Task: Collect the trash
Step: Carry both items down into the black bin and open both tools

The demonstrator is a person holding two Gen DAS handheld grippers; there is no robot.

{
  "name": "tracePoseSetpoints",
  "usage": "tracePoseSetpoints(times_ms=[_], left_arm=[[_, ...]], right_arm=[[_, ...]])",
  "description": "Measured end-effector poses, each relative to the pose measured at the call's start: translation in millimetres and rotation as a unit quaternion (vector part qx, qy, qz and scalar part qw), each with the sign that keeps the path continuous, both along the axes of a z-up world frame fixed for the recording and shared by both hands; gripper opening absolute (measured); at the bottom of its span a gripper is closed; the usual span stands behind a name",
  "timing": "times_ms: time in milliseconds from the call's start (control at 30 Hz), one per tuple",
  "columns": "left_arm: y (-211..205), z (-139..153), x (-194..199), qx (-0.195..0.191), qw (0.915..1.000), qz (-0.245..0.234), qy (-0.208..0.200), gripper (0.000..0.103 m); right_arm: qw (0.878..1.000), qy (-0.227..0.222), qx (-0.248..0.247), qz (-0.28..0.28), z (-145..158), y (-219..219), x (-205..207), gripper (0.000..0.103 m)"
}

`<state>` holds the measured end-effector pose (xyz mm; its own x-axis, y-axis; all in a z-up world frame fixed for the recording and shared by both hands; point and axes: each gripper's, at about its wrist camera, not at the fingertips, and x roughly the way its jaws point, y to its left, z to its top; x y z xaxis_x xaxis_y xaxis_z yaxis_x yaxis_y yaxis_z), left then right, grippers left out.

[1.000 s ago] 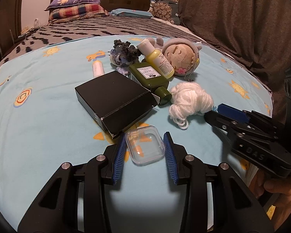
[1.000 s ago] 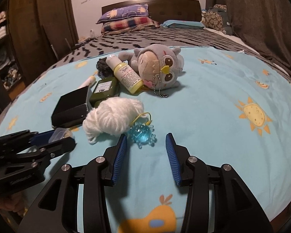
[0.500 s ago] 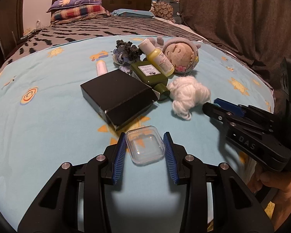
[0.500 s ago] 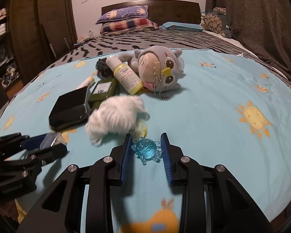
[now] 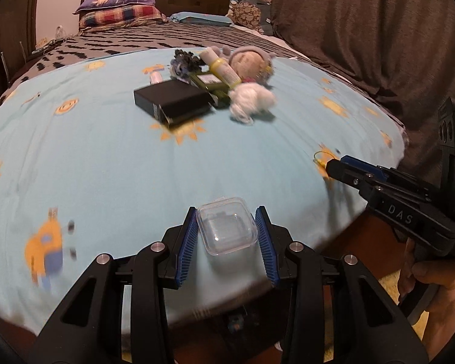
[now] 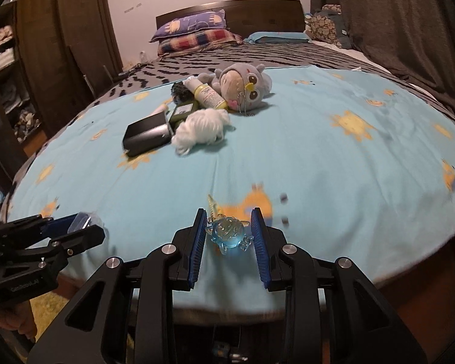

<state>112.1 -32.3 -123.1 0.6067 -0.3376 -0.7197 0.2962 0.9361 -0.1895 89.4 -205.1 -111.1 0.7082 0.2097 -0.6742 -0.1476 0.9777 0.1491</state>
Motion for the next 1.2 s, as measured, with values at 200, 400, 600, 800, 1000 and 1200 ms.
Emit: tracePoseSetpoints(times_ms=[200,400,600,800,1000,1200], left_arm=[[-7.7,-7.2,-40.7,0.001,0.9997,-0.024,0.006,0.037],[-17.5,-35.2,-64.6,0.011,0.9984,-0.045,0.034,0.037],[-28.9,-74.5,-76.8,0.015,0.9954,-0.057,0.076,0.037],[-35.9,-117.6,-76.8,0.019,0.9908,-0.056,0.122,0.037],[-41.1,-164.8,-68.0,0.024,0.9818,-0.059,0.179,0.037],[-42.4,-192.7,-64.5,0.026,0.9753,-0.062,0.211,0.037]], right_arm=[[1.0,0.017,-0.004,-0.004,-8.6,-5.5,-42.0,0.031],[0.998,0.054,0.005,-0.006,-39.2,-15.6,-66.9,0.031],[0.996,0.085,0.01,-0.005,-72.1,-16.7,-79.7,0.031],[0.989,0.145,0.024,-0.011,-117.4,-18.3,-77.1,0.031],[0.98,0.197,0.024,-0.019,-156.2,-17.6,-69.4,0.031],[0.974,0.222,0.03,-0.02,-176.4,-13.3,-61.3,0.031]])
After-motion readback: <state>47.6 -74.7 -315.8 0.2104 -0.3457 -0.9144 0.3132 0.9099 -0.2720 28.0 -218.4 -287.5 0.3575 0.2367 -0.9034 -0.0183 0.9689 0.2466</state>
